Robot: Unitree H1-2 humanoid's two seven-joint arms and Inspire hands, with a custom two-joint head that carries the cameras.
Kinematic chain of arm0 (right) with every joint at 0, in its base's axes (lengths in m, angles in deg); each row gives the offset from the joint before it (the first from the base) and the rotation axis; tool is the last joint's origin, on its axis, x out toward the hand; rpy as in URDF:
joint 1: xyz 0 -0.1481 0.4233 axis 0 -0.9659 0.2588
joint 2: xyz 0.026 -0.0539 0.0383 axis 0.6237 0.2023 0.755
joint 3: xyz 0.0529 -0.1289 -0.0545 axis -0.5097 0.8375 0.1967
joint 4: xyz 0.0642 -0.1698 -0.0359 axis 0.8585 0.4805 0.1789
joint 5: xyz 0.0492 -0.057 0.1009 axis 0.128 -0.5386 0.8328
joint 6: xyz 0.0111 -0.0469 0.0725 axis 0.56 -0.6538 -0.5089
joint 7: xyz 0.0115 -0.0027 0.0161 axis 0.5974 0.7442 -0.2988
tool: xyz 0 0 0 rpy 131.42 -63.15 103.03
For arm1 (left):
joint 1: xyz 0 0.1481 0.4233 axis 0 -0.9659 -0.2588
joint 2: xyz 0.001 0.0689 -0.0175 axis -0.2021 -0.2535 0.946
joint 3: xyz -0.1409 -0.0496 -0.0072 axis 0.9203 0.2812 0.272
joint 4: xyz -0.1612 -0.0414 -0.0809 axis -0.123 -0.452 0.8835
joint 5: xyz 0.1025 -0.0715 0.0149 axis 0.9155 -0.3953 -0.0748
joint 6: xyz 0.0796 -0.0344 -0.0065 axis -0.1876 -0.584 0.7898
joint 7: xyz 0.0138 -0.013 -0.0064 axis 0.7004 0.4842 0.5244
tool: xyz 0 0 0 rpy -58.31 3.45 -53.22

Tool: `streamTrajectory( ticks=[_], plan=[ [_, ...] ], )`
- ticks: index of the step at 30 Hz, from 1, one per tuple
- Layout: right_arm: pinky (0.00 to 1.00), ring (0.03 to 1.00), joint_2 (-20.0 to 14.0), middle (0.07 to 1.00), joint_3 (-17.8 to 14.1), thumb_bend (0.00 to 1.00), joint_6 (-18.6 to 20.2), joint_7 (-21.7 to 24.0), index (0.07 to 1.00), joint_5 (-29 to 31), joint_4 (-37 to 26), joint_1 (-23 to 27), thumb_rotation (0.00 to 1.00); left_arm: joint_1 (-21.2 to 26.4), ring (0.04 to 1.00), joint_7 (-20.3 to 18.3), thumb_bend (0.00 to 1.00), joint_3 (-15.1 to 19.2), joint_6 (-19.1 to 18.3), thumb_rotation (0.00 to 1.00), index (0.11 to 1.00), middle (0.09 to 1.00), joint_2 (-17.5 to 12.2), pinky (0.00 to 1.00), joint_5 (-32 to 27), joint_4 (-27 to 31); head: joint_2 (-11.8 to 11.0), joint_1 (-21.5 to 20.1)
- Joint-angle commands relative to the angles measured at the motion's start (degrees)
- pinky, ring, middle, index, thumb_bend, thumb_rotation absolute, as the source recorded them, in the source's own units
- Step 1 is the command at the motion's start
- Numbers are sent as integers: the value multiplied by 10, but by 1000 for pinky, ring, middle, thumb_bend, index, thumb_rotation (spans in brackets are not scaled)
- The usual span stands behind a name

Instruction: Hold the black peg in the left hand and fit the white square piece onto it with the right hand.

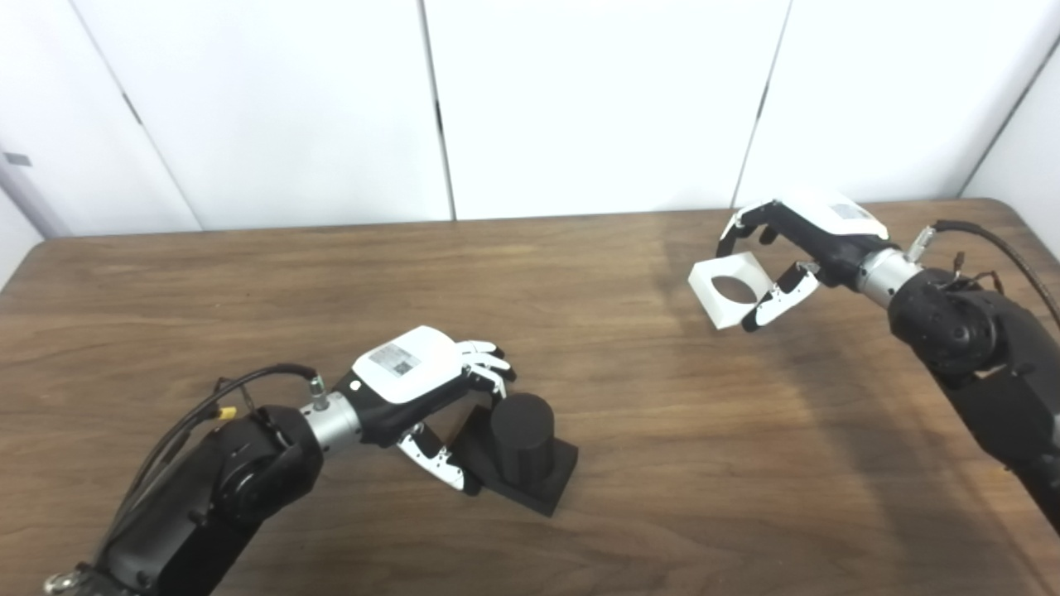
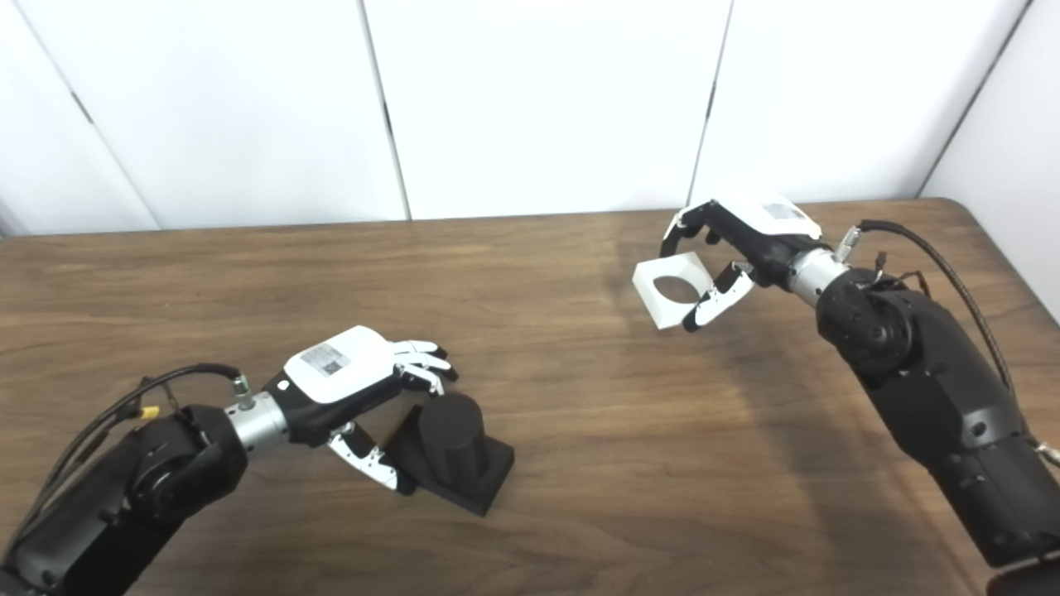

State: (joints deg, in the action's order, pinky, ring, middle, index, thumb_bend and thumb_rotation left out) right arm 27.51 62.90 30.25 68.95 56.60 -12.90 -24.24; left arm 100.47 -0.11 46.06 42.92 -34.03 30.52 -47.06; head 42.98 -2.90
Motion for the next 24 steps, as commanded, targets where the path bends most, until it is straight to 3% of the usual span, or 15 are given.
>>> streamTrajectory(
  ticks=[1,17,24],
  plan=[
    [605,725,-7,710,-8,521,-17,7,479,12,-28,26,126,-14,894,-34,524,-24,-6,67,490,832,1,716,43,-14,0,4],
    [592,702,31,704,-12,521,5,92,478,44,-156,31,129,-8,904,-33,524,-24,-11,68,490,836,12,706,50,-20,0,11],
    [606,709,45,707,-14,522,44,126,478,55,-216,29,129,-8,903,-30,524,-24,-11,68,490,831,16,715,50,-26,1,11]
  ],
)
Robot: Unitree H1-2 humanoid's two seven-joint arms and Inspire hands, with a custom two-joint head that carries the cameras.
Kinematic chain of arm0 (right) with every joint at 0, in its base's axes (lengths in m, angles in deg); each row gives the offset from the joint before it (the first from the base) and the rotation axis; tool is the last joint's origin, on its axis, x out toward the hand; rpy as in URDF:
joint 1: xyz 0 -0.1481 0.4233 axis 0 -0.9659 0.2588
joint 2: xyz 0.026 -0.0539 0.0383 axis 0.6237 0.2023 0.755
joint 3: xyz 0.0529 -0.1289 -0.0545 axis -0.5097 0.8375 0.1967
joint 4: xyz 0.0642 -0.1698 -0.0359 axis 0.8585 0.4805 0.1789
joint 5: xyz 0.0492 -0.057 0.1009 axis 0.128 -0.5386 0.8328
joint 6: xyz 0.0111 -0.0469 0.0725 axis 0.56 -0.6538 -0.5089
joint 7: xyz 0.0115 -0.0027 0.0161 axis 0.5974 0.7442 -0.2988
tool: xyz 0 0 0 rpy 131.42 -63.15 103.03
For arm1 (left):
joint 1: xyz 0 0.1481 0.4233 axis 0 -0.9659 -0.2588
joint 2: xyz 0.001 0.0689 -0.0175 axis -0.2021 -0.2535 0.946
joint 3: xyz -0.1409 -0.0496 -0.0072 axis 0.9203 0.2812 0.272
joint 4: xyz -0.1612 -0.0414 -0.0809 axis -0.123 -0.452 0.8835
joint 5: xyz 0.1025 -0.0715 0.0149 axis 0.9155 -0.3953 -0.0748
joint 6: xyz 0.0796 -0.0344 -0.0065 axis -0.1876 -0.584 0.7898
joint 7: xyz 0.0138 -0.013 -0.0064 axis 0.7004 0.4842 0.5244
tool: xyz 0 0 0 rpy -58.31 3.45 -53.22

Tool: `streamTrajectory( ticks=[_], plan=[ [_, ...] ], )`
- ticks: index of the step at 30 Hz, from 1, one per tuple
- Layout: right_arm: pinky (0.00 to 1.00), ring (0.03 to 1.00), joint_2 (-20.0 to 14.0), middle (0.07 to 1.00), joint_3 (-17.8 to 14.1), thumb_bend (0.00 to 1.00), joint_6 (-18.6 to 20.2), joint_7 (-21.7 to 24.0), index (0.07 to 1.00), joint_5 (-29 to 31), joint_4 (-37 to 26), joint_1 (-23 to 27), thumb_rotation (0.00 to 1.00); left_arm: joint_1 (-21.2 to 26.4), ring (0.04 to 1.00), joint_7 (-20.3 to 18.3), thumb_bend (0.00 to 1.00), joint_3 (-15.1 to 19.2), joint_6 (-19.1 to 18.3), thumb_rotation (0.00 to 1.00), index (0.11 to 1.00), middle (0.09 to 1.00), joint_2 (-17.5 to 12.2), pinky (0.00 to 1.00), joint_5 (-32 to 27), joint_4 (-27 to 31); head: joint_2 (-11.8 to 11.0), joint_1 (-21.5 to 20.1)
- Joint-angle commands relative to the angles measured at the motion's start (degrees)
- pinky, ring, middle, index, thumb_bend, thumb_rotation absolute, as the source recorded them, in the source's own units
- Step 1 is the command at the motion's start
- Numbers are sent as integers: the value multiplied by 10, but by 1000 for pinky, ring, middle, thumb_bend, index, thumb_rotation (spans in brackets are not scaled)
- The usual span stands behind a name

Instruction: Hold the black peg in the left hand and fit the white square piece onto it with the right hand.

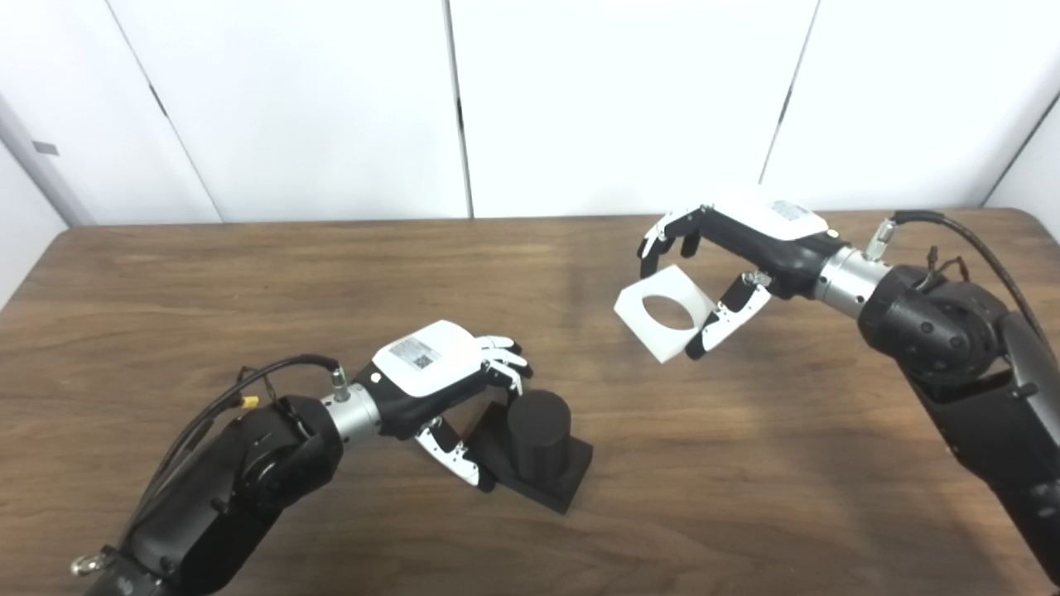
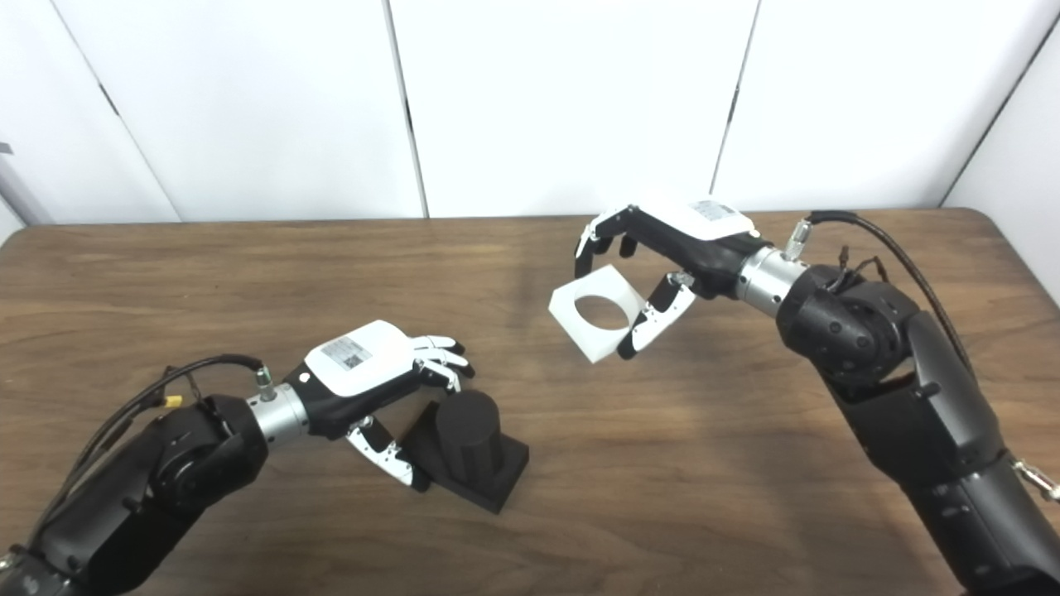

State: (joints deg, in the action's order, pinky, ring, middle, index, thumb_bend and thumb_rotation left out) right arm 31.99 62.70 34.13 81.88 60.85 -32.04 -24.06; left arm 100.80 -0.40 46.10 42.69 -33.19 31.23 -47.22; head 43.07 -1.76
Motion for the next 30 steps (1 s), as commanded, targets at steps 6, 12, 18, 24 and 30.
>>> streamTrajectory(
  ticks=[6,12,18,24,30],
  plan=[
    [592,700,11,700,-10,521,8,12,477,36,-51,26,129,-11,902,-31,525,-25,-12,68,490,831,10,718,45,-23,0,0],
    [581,702,26,703,1,521,5,25,477,43,-70,30,130,-9,897,-29,524,-26,-9,69,490,831,11,711,48,-24,1,1],
    [566,694,39,699,11,522,7,32,477,42,-81,32,134,-8,899,-33,524,-25,-12,69,490,832,12,716,50,-23,2,2],
    [570,698,49,701,26,522,18,50,477,44,-102,23,133,-9,901,-35,524,-23,-14,70,490,831,13,716,49,-19,3,2],
    [596,715,62,709,36,522,24,58,477,48,-114,12,131,-7,896,-35,524,-23,-11,70,490,830,13,716,47,-21,4,3]
  ],
)
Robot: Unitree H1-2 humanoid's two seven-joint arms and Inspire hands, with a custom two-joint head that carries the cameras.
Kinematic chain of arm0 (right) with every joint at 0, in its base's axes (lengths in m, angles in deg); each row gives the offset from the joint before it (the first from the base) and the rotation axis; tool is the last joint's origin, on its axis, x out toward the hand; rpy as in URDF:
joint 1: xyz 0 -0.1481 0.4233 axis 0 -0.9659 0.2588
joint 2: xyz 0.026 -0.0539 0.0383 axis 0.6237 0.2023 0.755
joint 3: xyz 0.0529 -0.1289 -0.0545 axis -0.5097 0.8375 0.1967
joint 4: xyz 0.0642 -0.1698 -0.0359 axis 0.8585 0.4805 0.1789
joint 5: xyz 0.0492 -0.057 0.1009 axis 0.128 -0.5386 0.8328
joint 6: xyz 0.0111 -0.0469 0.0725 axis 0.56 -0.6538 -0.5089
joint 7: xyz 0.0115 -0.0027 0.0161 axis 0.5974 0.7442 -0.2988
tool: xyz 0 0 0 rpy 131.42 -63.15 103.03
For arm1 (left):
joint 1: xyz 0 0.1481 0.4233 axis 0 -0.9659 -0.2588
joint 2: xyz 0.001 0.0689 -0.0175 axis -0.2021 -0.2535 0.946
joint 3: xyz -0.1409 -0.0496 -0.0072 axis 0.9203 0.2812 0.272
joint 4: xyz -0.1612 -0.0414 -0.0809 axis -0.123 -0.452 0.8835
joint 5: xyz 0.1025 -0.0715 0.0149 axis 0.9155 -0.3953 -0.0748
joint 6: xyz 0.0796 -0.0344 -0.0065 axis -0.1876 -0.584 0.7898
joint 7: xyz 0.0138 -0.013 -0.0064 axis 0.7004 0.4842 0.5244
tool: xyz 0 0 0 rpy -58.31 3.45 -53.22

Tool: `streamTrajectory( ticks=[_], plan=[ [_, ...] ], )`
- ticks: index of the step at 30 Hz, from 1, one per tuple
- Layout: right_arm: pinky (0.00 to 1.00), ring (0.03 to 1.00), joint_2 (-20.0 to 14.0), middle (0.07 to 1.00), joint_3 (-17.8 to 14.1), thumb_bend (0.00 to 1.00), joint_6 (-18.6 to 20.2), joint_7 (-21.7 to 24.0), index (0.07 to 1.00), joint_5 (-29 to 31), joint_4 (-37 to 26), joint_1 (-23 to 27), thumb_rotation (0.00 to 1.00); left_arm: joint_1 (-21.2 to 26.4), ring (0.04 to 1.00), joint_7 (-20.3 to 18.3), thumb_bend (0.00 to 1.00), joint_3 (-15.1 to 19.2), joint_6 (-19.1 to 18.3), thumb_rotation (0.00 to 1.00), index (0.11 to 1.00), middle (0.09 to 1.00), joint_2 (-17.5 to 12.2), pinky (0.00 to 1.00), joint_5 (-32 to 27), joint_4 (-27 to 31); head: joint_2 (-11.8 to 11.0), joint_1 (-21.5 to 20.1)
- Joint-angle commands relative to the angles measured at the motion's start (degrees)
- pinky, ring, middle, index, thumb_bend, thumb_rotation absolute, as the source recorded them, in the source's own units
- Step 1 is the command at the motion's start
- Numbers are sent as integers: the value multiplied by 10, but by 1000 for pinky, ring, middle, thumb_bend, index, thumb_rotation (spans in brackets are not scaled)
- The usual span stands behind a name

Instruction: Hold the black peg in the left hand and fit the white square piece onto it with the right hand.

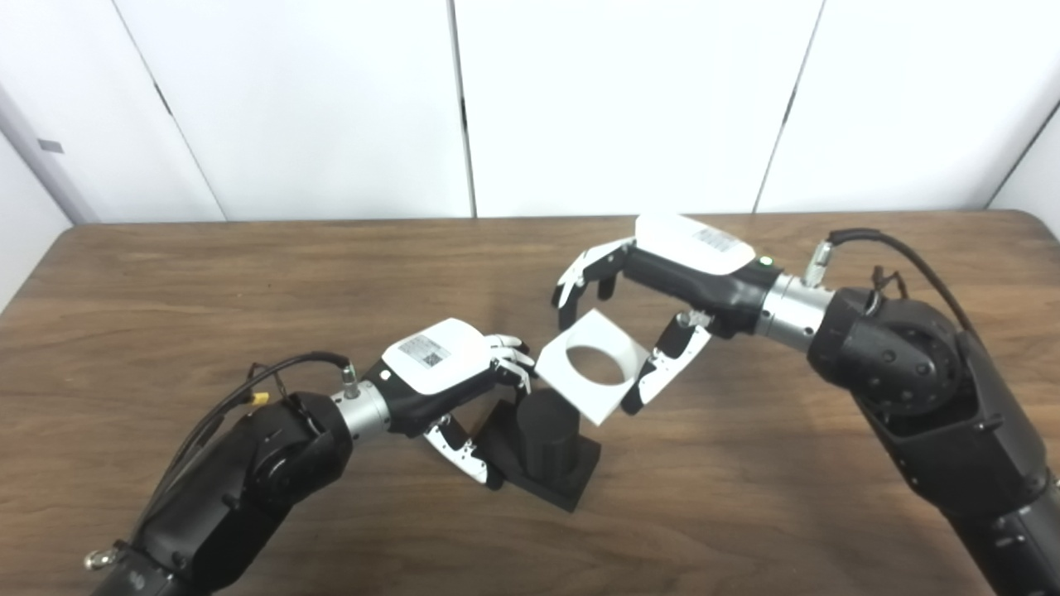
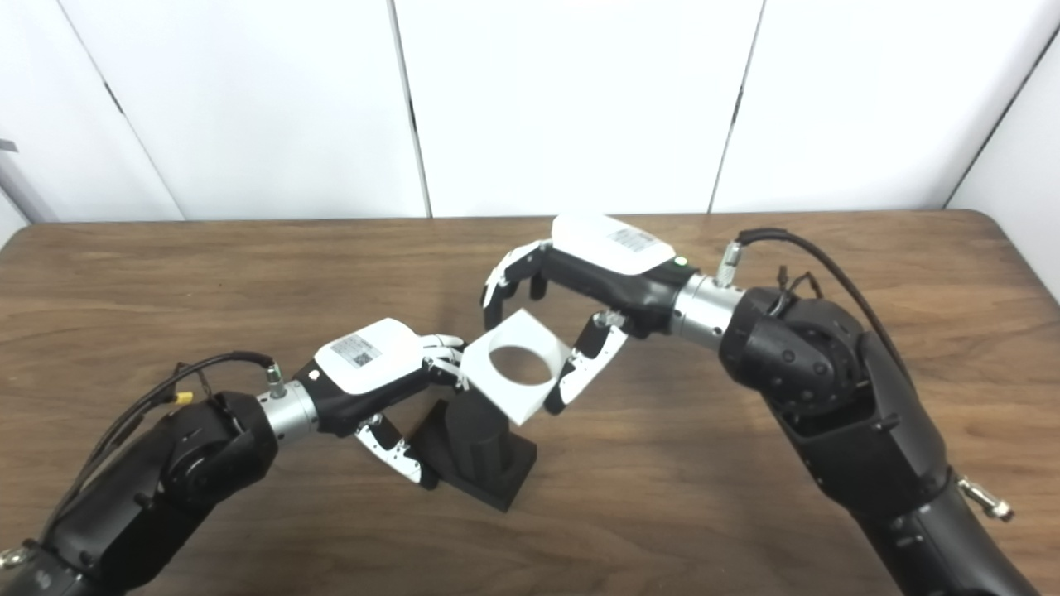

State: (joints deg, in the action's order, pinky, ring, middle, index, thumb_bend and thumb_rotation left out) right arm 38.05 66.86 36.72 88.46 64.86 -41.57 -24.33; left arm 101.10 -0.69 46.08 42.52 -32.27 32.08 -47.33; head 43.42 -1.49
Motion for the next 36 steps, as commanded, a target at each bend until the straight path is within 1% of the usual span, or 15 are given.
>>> streamTrajectory(
  ticks=[1,5,10,15,23,31,36],
  plan=[
    [595,716,4,709,-5,522,-3,-7,477,7,-18,14,131,-10,897,-31,524,-23,-9,70,490,829,4,715,38,-21,1,1],
    [590,714,10,710,5,523,-3,-5,477,-1,-21,13,131,-9,898,-32,524,-22,-10,70,490,831,5,722,37,-22,3,1],
    [588,709,18,711,14,522,-3,-3,477,3,-20,8,131,-8,905,-32,524,-23,-11,71,490,834,6,734,42,-20,4,5],
    [582,702,21,708,20,522,-11,-5,477,1,-12,3,130,-8,908,-34,524,-22,-12,71,490,837,5,740,42,-16,5,5],
    [604,718,27,716,32,522,-11,-3,477,-1,4,0,129,-12,897,-32,524,-22,-12,70,490,825,9,714,39,-15,7,5],
    [600,705,34,706,38,522,-48,-18,477,-5,44,-4,130,-10,898,-28,524,-24,-12,71,490,833,16,726,41,-13,10,8],
    [605,711,39,701,42,522,-57,-25,477,-8,58,-7,130,-10,897,-30,524,-24,-14,71,490,835,16,720,45,-10,10,8]
  ],
)
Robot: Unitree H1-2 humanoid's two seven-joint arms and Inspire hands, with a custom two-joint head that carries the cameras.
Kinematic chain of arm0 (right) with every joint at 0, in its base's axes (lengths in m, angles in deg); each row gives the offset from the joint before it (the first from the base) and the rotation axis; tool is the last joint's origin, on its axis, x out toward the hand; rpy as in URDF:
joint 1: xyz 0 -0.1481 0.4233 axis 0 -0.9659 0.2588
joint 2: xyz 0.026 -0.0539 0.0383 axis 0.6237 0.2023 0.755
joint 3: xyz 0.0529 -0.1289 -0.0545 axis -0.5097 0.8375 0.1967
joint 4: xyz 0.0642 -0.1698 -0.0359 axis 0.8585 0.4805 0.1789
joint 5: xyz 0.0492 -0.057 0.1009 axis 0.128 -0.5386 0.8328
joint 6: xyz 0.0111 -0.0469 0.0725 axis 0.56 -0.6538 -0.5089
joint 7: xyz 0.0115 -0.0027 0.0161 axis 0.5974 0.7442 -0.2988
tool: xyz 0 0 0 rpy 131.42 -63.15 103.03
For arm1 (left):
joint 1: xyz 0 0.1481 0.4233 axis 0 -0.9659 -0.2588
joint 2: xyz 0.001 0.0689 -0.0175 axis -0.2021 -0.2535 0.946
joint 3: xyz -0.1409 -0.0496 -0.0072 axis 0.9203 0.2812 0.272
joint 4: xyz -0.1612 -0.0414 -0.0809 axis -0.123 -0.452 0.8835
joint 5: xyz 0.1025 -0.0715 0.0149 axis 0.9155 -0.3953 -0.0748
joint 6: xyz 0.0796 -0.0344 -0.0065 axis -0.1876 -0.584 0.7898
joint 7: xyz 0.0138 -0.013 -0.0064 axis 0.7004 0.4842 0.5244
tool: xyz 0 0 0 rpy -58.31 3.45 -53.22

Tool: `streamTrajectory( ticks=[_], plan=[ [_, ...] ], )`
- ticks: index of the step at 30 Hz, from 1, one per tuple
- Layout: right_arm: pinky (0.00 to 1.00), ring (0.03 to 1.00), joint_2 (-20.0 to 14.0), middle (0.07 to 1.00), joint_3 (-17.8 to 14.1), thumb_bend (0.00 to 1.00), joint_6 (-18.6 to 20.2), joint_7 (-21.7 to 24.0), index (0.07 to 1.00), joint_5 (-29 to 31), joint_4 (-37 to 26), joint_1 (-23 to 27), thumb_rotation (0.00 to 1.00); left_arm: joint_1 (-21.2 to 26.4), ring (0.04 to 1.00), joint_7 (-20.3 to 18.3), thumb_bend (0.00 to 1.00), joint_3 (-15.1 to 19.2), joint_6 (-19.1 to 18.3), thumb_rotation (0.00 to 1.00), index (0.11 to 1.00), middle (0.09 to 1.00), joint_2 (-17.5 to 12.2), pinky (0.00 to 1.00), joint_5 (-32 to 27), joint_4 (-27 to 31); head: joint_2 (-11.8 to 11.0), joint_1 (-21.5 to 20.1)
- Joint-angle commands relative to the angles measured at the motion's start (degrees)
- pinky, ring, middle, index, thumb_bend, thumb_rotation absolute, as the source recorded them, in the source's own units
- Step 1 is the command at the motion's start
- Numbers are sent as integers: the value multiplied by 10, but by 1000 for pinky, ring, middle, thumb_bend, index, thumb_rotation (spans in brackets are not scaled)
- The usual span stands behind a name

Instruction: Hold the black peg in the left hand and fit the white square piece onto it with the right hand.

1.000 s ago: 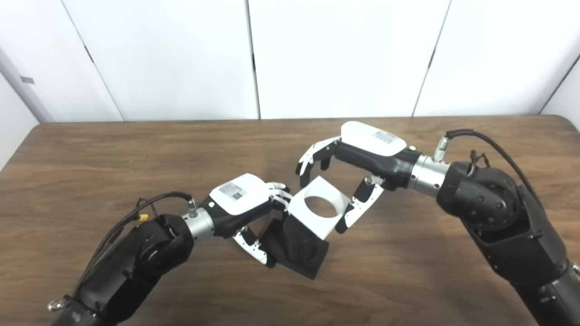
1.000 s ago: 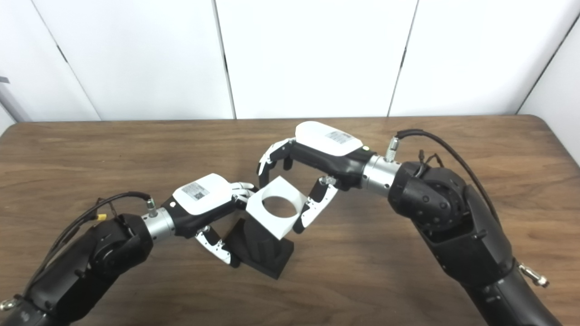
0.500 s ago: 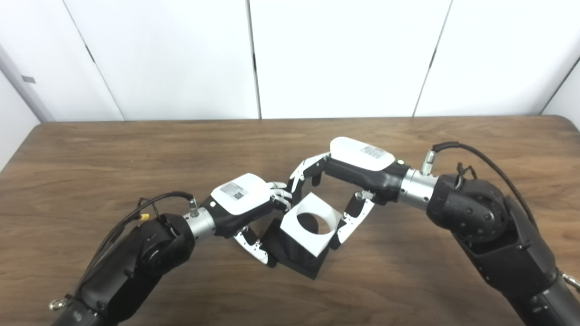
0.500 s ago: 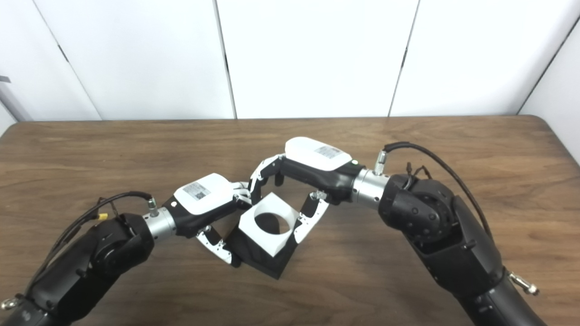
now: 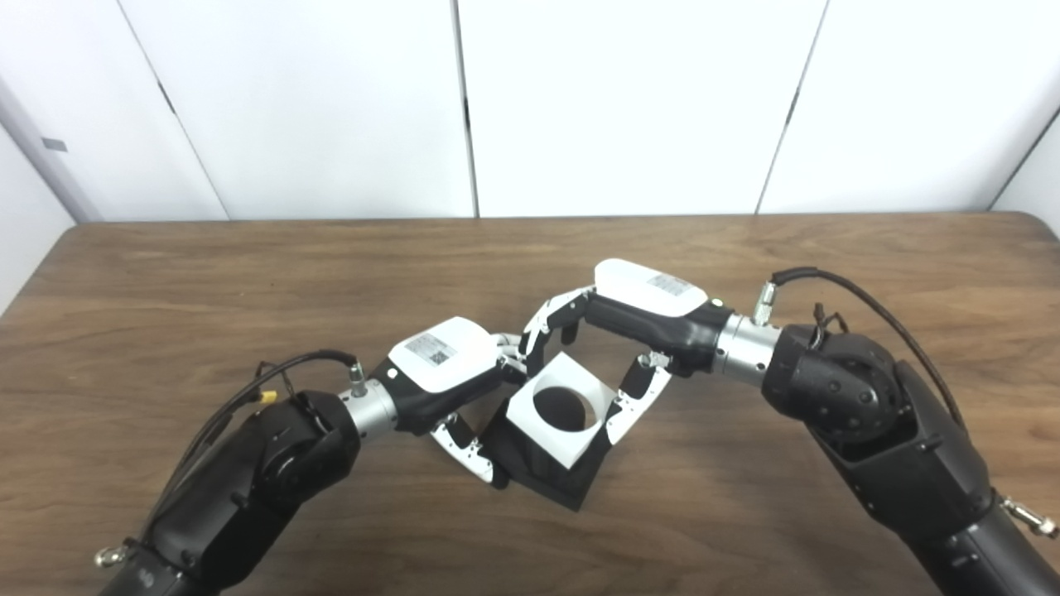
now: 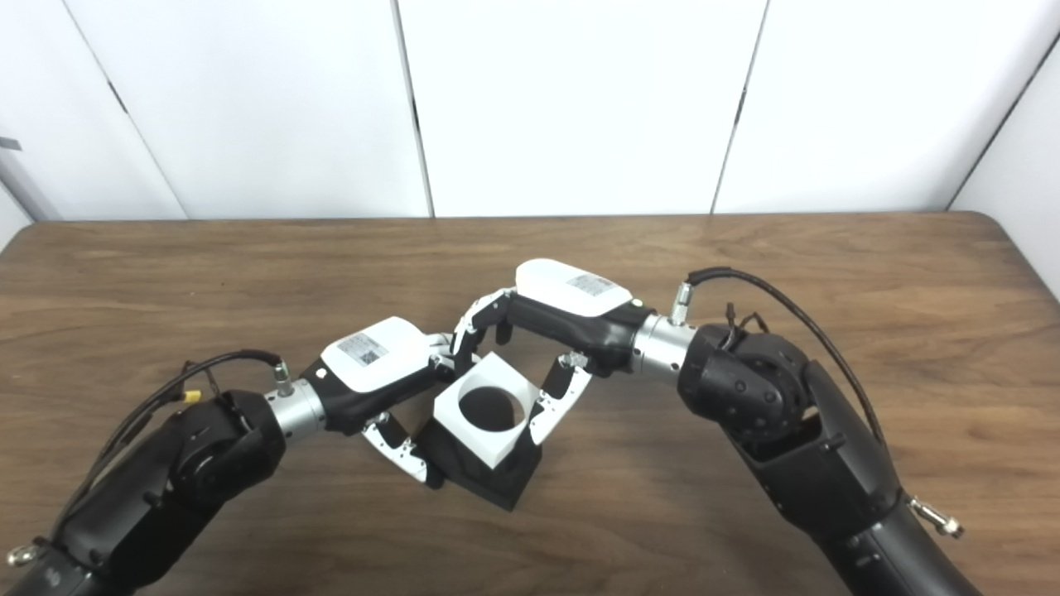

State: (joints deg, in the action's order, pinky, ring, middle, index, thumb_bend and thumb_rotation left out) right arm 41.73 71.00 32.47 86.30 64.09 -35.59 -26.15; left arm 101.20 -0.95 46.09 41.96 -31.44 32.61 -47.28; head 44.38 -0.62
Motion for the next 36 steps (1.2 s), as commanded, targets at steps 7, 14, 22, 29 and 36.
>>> streamTrajectory(
  ticks=[7,14,22,29,36],
  plan=[
    [600,706,10,700,5,522,-23,-12,477,-3,14,14,129,-11,890,-26,524,-21,-5,70,489,835,9,722,33,-13,0,0],
    [598,704,25,701,8,522,-15,-12,477,-8,20,19,129,-9,892,-31,524,-23,-6,71,489,842,10,722,31,-12,1,-1],
    [602,721,16,727,26,523,11,21,483,-38,6,22,137,-8,891,-32,524,-22,-8,72,490,834,10,716,33,-10,2,2],
    [614,778,-18,824,17,989,73,66,813,-54,-19,31,312,-8,897,-33,524,-20,-10,71,489,838,6,732,34,-10,3,0],
    [626,763,-44,829,-14,983,82,65,784,-46,-33,25,255,-10,902,-35,524,-15,-14,70,489,845,4,754,28,-9,4,-3]
  ],
)
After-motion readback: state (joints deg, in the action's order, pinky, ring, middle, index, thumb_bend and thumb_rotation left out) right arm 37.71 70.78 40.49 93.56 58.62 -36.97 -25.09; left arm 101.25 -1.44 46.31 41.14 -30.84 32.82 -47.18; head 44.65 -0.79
